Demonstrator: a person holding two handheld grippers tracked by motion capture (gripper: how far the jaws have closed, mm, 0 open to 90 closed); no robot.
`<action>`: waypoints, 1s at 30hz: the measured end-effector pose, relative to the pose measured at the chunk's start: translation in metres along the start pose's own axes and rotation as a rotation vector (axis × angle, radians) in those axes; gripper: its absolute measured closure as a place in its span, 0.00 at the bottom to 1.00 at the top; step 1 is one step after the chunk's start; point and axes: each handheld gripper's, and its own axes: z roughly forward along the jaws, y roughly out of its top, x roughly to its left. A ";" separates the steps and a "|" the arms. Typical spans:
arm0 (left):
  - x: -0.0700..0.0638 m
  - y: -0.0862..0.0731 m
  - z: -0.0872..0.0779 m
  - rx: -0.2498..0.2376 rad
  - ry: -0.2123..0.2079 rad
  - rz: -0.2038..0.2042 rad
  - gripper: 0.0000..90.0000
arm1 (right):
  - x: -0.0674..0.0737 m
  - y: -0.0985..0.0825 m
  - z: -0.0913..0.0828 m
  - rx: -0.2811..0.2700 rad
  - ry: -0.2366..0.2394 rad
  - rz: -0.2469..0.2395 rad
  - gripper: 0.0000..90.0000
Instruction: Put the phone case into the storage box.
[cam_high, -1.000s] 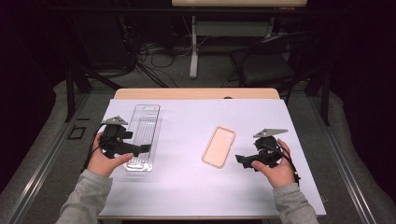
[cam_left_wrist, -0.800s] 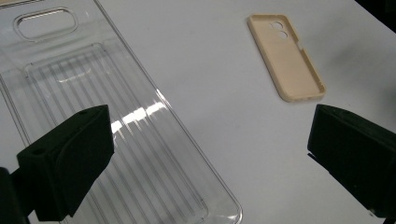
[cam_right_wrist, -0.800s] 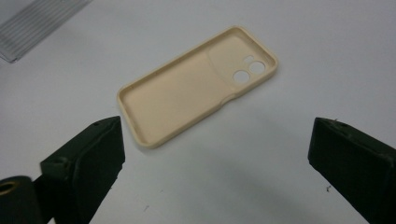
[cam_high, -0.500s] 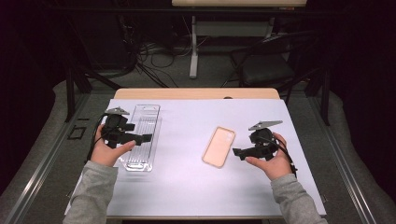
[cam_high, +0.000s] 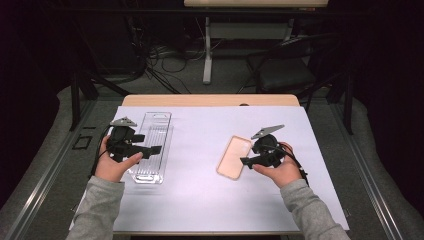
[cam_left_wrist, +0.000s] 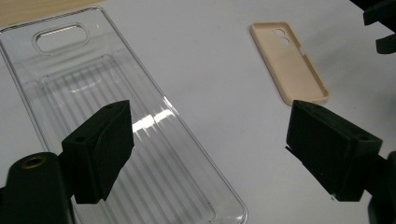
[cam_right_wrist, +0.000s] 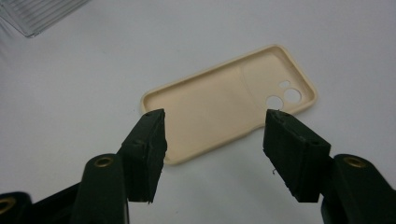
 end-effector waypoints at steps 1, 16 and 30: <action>0.000 -0.001 0.000 -0.001 0.000 0.000 0.17 | 0.001 0.003 0.003 0.005 0.005 -0.005 0.44; 0.001 -0.005 -0.005 -0.012 0.009 -0.004 0.17 | 0.017 0.030 0.016 0.057 0.028 -0.103 0.50; -0.001 -0.006 -0.005 -0.008 0.011 0.004 0.17 | 0.029 0.038 0.027 0.225 0.009 -0.257 0.67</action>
